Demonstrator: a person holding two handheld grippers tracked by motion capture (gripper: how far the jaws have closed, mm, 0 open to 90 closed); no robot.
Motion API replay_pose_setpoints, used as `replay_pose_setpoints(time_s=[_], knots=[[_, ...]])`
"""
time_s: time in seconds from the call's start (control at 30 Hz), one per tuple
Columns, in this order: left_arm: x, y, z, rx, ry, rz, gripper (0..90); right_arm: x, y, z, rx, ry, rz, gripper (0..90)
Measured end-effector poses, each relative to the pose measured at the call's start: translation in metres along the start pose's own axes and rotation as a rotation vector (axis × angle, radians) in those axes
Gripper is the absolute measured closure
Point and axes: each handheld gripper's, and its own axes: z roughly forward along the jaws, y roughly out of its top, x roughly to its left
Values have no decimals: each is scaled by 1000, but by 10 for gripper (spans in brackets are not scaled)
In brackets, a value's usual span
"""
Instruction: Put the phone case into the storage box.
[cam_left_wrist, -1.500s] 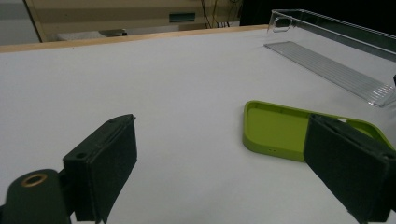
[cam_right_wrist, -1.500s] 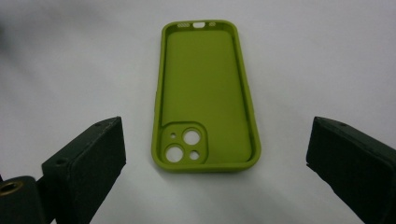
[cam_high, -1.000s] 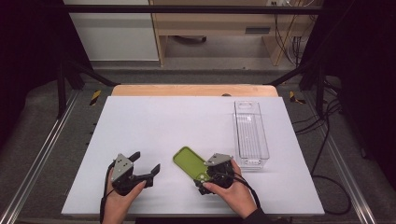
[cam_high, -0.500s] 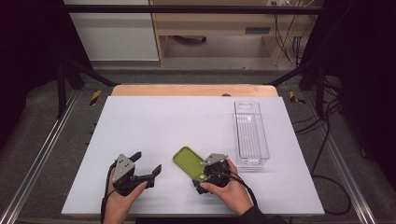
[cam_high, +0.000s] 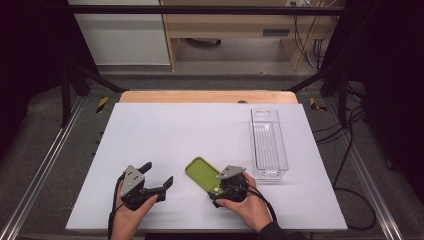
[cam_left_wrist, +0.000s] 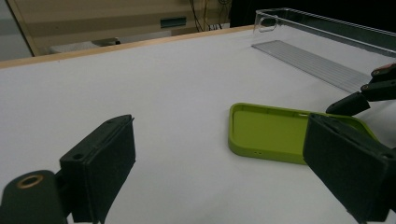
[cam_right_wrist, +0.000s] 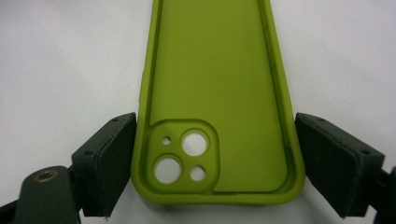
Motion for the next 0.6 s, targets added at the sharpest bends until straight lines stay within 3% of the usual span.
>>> replay_pose_setpoints(time_s=[0.13, 0.3, 0.5, 0.6], knots=[[-3, 1, -1, -5, 3, 28, 87, -2, 3, -1, 20, 11, 0, 170], [-5, 1, 0, -7, 3, 50, 87, -8, 9, -4, 43, 64, 46, 173], [-8, 1, 2, 5, -11, 88, 85, -13, 20, -15, 56, 73, 41, 174], [-13, 1, 5, 16, -20, 132, 82, -17, 28, -22, 58, 74, 26, 174]])
